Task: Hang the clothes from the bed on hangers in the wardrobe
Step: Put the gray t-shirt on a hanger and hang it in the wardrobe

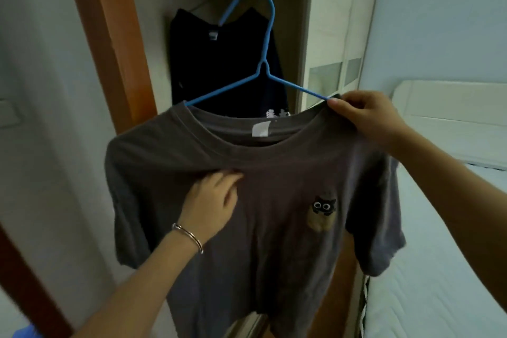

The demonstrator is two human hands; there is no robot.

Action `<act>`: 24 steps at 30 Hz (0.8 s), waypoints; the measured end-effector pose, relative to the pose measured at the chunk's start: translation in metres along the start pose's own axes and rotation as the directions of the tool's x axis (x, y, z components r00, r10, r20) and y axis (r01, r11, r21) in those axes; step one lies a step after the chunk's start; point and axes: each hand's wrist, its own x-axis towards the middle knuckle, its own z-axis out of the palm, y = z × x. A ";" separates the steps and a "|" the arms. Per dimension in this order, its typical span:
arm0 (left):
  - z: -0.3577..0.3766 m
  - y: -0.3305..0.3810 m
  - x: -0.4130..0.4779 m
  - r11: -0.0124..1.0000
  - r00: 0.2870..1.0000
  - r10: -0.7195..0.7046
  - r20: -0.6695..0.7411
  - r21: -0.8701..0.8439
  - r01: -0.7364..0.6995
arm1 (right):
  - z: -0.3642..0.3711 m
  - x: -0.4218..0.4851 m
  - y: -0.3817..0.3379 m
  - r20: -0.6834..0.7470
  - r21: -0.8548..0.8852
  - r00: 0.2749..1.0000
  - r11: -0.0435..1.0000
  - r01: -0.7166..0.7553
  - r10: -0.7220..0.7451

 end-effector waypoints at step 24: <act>0.053 -0.045 0.190 0.867 0.972 -0.086 0.218 -0.464 0.181 | -0.032 0.064 0.120 -0.117 -0.153 0.980 0.972 -0.180 0.163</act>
